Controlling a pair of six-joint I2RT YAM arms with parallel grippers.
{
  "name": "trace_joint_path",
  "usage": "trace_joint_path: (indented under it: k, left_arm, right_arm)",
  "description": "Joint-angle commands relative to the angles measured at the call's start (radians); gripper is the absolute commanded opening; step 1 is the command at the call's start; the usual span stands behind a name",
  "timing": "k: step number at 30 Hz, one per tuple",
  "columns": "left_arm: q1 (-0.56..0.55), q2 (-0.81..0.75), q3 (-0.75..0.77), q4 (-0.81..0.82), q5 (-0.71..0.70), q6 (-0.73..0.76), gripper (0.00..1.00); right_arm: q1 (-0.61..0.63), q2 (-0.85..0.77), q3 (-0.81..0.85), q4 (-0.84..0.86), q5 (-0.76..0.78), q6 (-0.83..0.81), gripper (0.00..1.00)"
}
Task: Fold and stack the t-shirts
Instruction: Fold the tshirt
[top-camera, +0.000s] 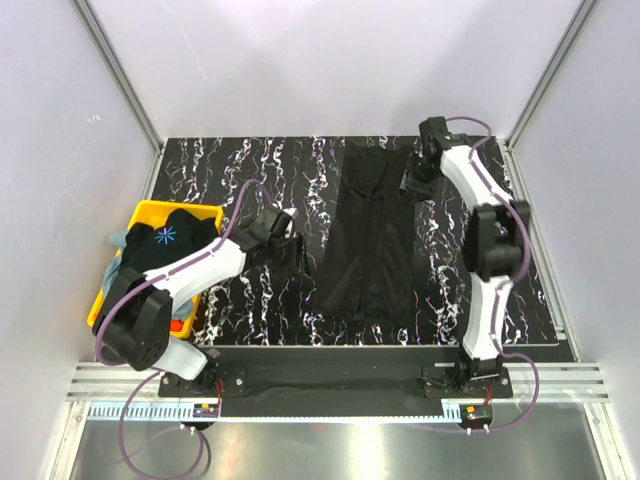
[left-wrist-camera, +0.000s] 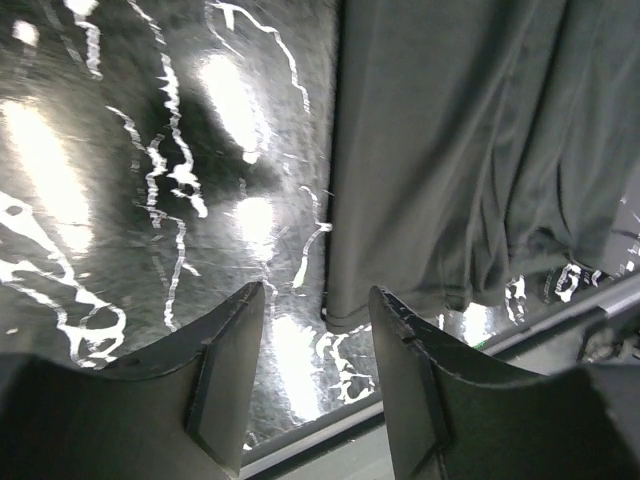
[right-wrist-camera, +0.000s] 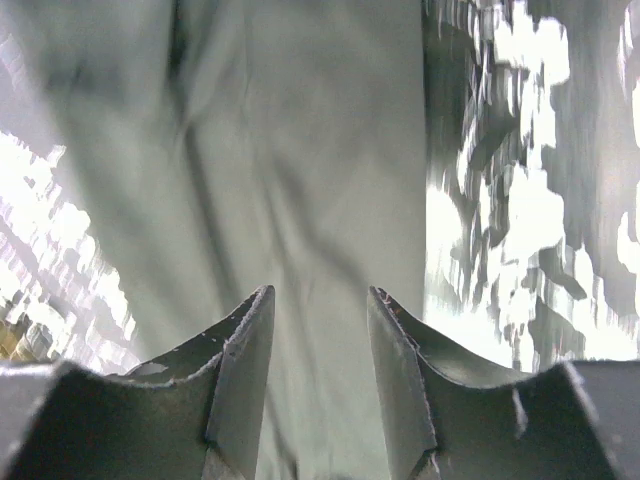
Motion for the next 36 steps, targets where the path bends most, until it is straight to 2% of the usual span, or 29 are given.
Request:
trace_joint_path:
  k: [1, 5, 8, 11, 18, 25, 36]
  left_arm:
    - [-0.003, -0.041, -0.039, 0.107, 0.088, -0.027, 0.52]
    - [-0.003, -0.059, -0.08, 0.119, 0.097, -0.042, 0.51]
    - [-0.003, -0.099, -0.108, 0.119, 0.089, -0.047, 0.52]
    - [-0.003, -0.128, -0.126, 0.121, 0.086, -0.05, 0.52]
    - [-0.003, -0.138, -0.148, 0.121, 0.074, -0.061, 0.51]
    - [-0.003, -0.115, -0.159, 0.13, 0.069, -0.058, 0.51]
    - [-0.003, -0.089, -0.145, 0.131, 0.068, -0.05, 0.51]
  right_arm:
    - [0.049, -0.223, -0.187, 0.041, -0.001, 0.077, 0.5]
    - [0.135, -0.419, -0.498, 0.111, -0.043, 0.16, 0.49]
    - [0.215, -0.544, -0.704, 0.222, -0.12, 0.252, 0.45]
    - [0.322, -0.607, -0.835, 0.3, -0.14, 0.321, 0.39]
    - [0.482, -0.61, -0.945, 0.398, -0.097, 0.487, 0.4]
    - [0.516, -0.564, -1.001, 0.49, -0.097, 0.525, 0.4]
    - [0.533, -0.517, -1.015, 0.464, -0.025, 0.515, 0.38]
